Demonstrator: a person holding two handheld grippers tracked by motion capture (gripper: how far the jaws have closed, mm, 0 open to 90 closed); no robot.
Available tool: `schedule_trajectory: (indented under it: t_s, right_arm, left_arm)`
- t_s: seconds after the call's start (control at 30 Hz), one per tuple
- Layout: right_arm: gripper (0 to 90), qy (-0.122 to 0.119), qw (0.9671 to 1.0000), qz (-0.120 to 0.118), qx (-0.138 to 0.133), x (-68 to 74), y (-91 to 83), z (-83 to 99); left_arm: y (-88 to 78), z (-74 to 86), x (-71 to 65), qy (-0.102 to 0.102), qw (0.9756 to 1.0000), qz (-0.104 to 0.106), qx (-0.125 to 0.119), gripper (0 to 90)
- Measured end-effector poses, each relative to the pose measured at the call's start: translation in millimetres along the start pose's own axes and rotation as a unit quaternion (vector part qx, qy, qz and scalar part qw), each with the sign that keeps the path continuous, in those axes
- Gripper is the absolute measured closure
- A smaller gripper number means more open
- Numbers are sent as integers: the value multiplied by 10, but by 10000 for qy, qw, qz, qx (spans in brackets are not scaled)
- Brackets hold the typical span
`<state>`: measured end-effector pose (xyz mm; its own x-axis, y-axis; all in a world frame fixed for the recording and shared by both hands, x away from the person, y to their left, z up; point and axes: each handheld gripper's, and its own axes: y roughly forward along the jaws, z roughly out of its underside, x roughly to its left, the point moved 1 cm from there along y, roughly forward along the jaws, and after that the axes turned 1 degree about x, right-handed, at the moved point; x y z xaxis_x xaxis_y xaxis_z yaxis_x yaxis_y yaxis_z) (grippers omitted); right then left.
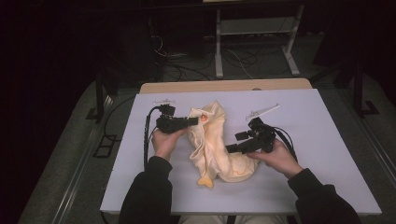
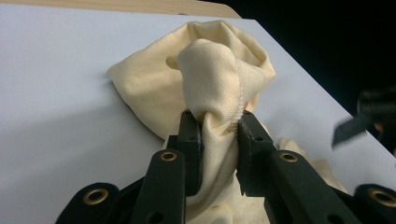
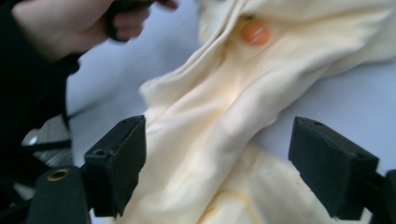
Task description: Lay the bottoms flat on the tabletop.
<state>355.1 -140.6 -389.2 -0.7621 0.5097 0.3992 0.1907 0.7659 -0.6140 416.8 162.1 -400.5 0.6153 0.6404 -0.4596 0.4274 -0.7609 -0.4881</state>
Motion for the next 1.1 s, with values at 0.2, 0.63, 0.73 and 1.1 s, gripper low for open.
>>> schedule_trajectory:
  t_s: [0.2,0.63,0.73,1.1]
  right_arm:
    - [183,64,9991,276,-327,-182,-38,-174]
    - [67,192,9981,569,-99,-485,44,-411]
    - [30,223,9979,600,-76,-543,49,-457]
    - [23,301,9970,717,-46,-726,214,-605]
  left_arm:
    - [-24,8,5,16,10000,18,-14,727]
    - [-84,37,41,-8,10000,28,-41,728]
    - [-87,37,39,6,10000,25,-42,727]
    - [-111,46,23,84,10000,37,-11,728]
